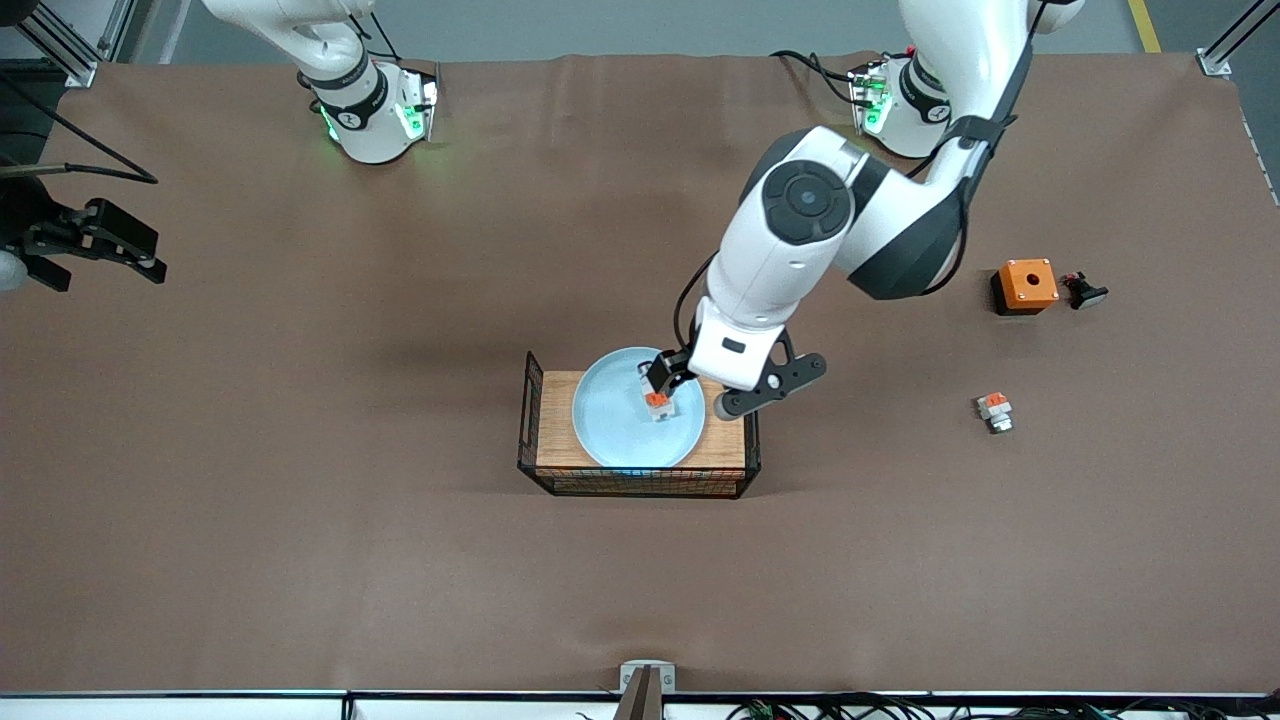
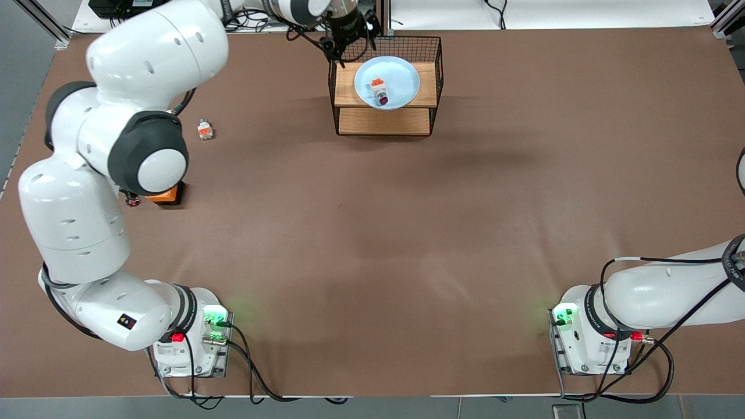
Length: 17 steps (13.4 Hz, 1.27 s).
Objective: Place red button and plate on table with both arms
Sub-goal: 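Reach the left gripper into the tray and grasp the white-orange button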
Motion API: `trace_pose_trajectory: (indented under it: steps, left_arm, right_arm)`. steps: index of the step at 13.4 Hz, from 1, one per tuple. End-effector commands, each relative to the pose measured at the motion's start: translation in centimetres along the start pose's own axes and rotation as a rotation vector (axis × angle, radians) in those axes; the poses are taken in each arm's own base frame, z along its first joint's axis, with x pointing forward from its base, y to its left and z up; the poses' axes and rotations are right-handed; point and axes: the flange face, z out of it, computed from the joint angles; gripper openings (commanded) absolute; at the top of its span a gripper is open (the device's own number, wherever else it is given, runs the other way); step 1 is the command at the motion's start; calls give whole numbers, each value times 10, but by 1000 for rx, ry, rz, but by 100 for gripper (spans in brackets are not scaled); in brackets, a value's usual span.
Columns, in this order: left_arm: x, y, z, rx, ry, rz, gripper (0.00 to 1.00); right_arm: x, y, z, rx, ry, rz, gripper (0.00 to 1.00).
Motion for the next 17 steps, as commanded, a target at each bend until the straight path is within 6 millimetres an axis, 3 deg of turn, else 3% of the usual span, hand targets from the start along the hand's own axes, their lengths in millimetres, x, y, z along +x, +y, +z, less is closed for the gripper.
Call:
trace_pose_trajectory:
  steps: [1,5,8,13,15,17]
  left_arm:
    - [3,11,21,-8,40,7,95]
    - [-11,21,65,21,87,8,93]
    - [-25,30,74,13,132,-2,86]
    - [-35,30,103,50,124,7,71]
    - [-35,30,104,52,124,8,56]
    - [-36,30,103,52,122,5,24]
  right_arm:
    - [1,-21,3,-20,-25,58,100]
    - [-10,-55,11,-29,-114,54,99]
    - [-16,-92,12,-38,-129,68,99]
    - [-40,-193,19,-117,-125,286,100]
    - [-49,-234,29,-136,-125,369,100]
    - [-60,-271,37,-148,-119,412,100]
